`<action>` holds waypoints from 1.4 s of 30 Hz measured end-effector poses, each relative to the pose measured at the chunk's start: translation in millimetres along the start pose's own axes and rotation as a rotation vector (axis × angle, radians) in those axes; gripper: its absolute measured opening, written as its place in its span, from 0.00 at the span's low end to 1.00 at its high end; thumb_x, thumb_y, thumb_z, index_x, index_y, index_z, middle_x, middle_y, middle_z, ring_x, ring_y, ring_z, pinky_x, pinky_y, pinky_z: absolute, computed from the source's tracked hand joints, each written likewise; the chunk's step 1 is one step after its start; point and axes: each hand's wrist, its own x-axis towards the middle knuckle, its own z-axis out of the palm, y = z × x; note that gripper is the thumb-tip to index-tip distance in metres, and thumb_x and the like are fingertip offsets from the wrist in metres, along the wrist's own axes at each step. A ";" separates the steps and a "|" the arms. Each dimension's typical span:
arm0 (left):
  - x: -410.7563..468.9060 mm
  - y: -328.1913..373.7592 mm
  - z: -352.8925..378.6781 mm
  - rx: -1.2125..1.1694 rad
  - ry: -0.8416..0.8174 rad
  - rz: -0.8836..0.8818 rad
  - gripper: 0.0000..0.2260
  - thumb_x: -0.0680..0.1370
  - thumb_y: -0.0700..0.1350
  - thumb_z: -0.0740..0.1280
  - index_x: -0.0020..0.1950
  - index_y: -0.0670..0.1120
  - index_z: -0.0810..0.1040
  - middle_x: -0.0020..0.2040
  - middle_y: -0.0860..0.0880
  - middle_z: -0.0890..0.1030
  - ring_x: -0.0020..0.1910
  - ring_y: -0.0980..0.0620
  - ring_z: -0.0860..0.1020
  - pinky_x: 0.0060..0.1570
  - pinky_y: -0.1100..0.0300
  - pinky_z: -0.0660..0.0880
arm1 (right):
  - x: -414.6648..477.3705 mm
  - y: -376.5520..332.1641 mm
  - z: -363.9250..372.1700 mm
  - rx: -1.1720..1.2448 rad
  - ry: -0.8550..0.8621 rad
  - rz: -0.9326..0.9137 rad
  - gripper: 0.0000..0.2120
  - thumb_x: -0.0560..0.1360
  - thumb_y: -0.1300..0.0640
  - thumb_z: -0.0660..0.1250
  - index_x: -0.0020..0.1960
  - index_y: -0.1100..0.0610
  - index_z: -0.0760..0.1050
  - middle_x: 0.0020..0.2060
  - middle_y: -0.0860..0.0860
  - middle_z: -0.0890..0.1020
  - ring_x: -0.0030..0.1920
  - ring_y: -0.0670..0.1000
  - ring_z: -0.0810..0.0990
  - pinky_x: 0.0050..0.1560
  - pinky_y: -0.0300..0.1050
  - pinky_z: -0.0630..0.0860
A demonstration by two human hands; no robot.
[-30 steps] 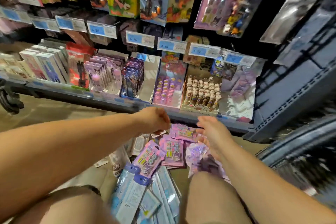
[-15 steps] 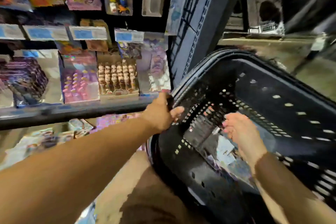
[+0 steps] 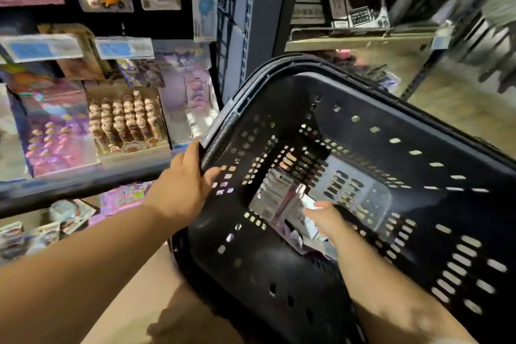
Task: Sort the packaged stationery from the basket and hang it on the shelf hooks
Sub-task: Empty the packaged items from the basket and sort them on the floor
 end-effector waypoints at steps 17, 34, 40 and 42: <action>-0.7 -8.4 -1.8 -0.034 -0.008 0.058 0.31 0.79 0.58 0.55 0.78 0.52 0.47 0.73 0.48 0.65 0.70 0.48 0.67 0.65 0.58 0.64 | 87.7 -63.6 61.5 -0.394 0.085 0.151 0.40 0.74 0.50 0.70 0.74 0.63 0.50 0.67 0.59 0.67 0.66 0.56 0.70 0.61 0.44 0.72; 1.0 -21.0 4.6 -0.033 -0.039 0.104 0.37 0.71 0.66 0.46 0.78 0.53 0.45 0.73 0.51 0.64 0.70 0.51 0.67 0.68 0.58 0.65 | 94.4 -72.5 47.7 -0.431 -0.011 0.185 0.50 0.66 0.40 0.76 0.73 0.68 0.57 0.67 0.61 0.72 0.67 0.57 0.72 0.62 0.42 0.70; 0.6 -21.6 1.2 -0.006 -0.066 0.089 0.37 0.72 0.66 0.45 0.78 0.54 0.41 0.75 0.52 0.61 0.71 0.52 0.65 0.69 0.59 0.64 | 98.6 -68.0 53.0 -0.332 -0.022 0.186 0.55 0.63 0.42 0.78 0.73 0.70 0.53 0.68 0.62 0.69 0.69 0.57 0.69 0.64 0.42 0.67; 0.8 -21.7 0.6 0.002 -0.069 0.082 0.36 0.72 0.65 0.45 0.78 0.54 0.41 0.75 0.52 0.61 0.71 0.52 0.65 0.69 0.59 0.64 | 99.6 -67.2 53.3 -0.330 -0.048 0.190 0.52 0.63 0.44 0.79 0.72 0.70 0.56 0.66 0.62 0.71 0.67 0.57 0.71 0.64 0.44 0.68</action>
